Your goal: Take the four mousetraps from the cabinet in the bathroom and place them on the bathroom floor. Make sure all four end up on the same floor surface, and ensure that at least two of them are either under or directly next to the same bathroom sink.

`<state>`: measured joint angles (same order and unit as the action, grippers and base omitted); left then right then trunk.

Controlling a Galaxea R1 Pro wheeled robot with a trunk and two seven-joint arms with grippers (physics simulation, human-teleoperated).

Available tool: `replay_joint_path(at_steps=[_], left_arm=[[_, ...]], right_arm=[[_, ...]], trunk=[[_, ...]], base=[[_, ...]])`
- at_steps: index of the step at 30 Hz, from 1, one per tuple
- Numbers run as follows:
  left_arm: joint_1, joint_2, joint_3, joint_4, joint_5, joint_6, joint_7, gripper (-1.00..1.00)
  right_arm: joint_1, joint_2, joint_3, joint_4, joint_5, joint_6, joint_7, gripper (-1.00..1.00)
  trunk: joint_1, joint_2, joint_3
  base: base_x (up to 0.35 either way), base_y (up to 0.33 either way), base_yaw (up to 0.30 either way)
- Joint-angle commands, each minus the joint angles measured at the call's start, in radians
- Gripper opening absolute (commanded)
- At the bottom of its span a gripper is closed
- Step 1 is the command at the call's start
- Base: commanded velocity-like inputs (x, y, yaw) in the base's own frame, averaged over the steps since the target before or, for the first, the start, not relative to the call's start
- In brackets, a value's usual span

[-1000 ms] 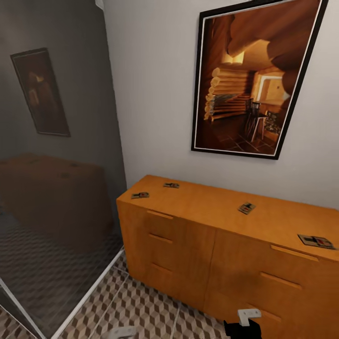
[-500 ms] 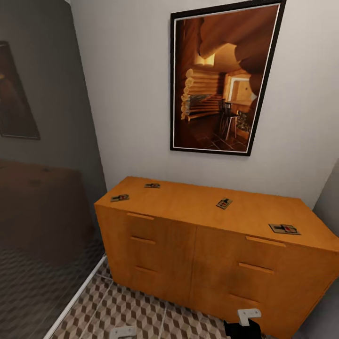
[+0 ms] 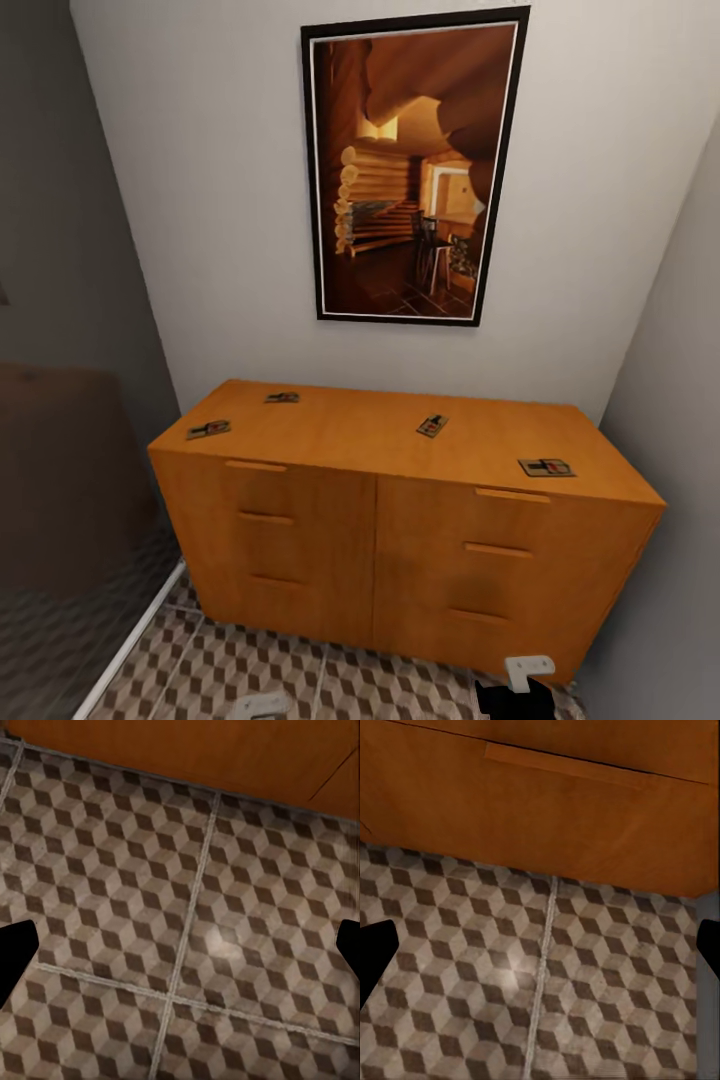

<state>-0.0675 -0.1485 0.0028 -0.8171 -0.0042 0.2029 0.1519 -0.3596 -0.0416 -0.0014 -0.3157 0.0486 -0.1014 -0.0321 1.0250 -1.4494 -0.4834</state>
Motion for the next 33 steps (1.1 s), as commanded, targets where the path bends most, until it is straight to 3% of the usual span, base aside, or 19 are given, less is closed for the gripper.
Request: replay_joint_path(at_steps=[1, 14, 25, 33], left_arm=[[0.0, 0.0, 0.0, -0.002, 0.0, 0.006, 0.003, 1.0], [0.0, 0.001, 0.0, -0.001, -0.002, 0.006, 0.003, 1.0], [0.0, 0.001, 0.0, -0.001, -0.002, 0.007, 0.004, 1.0], [0.0, 0.001, 0.0, -0.001, -0.002, 0.006, 0.003, 1.0]], right_arm=[[-0.001, 0.0, 0.0, 0.001, 0.005, -0.003, -0.003, 1.0], [-0.001, 0.0, 0.0, 0.001, 0.005, -0.003, -0.004, 1.0], [-0.001, 0.0, 0.0, 0.001, 0.005, -0.003, -0.005, 1.0], [-0.001, 0.0, 0.0, 0.001, 0.005, -0.003, -0.005, 1.0]], trunk=[[0.0, -0.001, -0.001], [0.0, -0.001, -0.001], [0.0, -0.001, -0.001], [0.0, -0.001, -0.001]], base=[[0.0, 0.0, -0.263], [0.089, 0.016, -0.239], [0.279, 0.152, -0.03], [0.087, 0.07, -0.01]])
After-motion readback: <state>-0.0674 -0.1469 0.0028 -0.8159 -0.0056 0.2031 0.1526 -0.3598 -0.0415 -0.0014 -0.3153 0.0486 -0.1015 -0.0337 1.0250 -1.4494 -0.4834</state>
